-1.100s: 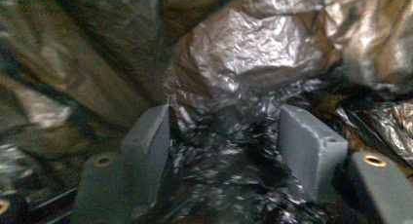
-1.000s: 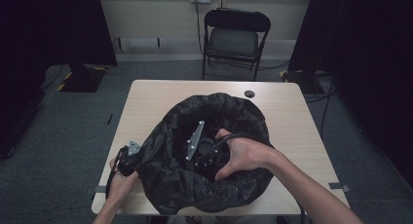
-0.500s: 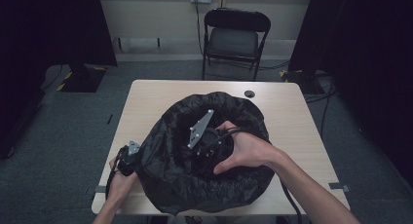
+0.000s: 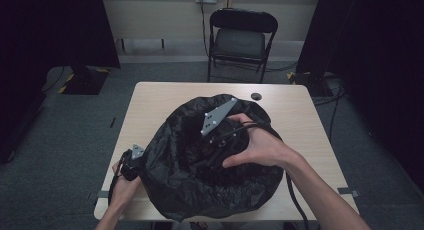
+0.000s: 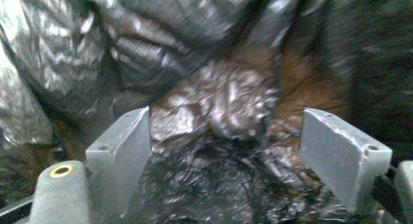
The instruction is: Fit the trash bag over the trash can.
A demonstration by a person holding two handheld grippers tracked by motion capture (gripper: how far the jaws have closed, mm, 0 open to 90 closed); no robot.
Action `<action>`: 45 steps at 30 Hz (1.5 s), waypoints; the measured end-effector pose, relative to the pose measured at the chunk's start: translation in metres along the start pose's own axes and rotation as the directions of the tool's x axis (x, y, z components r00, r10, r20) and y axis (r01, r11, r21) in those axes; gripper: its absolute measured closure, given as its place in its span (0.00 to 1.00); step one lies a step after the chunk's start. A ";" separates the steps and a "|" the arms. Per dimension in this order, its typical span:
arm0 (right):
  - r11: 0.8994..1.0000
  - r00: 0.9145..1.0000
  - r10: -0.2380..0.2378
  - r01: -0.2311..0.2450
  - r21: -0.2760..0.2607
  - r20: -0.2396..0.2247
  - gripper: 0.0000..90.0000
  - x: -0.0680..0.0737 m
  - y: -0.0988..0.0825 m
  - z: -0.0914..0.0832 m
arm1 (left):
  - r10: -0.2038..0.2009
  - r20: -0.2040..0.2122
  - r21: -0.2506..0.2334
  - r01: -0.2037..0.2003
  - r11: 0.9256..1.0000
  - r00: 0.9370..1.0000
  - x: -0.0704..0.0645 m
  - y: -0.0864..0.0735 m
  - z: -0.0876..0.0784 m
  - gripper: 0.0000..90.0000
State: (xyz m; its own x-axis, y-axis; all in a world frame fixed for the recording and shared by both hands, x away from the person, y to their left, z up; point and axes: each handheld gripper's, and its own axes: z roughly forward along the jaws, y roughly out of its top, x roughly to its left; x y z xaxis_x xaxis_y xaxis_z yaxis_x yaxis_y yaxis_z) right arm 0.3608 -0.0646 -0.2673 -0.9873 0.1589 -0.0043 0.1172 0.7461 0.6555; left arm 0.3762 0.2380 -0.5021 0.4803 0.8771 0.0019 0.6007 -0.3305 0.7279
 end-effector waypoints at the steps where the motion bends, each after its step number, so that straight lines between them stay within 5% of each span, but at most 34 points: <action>1: 1.000 1.000 0.000 0.000 0.000 0.000 0.21 0.000 0.000 0.000 | 0.000 0.000 0.000 0.000 1.000 1.000 0.000 0.000 0.000 0.11; 3: 0.998 1.000 0.020 -0.019 -0.052 0.019 0.21 -0.002 -0.001 -0.007 | 0.000 0.000 0.000 0.000 1.000 1.000 0.000 0.000 0.000 0.11; 17: 0.985 0.995 0.073 -0.061 -0.161 0.071 0.22 -0.005 -0.002 -0.016 | -0.007 -0.009 -0.001 0.007 1.000 1.000 -0.001 0.000 0.000 0.11; 23: 0.961 0.985 0.128 -0.094 -0.260 0.114 0.20 -0.010 -0.003 -0.032 | -0.010 -0.010 -0.001 0.010 1.000 1.000 -0.001 0.000 0.000 0.11; 36: 0.932 0.970 0.178 -0.111 -0.346 0.168 0.20 -0.013 -0.007 -0.047 | -0.007 -0.013 0.000 0.007 1.000 1.000 -0.001 0.000 0.000 0.11; 45: 0.915 0.954 0.207 -0.110 -0.387 0.217 0.19 -0.013 -0.014 -0.074 | -0.012 -0.012 -0.003 0.012 1.000 1.000 -0.001 0.000 0.000 0.11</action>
State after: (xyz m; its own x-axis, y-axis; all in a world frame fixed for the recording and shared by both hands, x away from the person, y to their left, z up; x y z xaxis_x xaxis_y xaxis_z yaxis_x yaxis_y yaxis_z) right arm 0.3640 -0.1251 -0.2211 -0.8942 0.4464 -0.0327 0.1746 0.4151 0.8929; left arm 0.3751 0.2370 -0.5022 0.4651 0.8853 0.0011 0.6048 -0.3187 0.7298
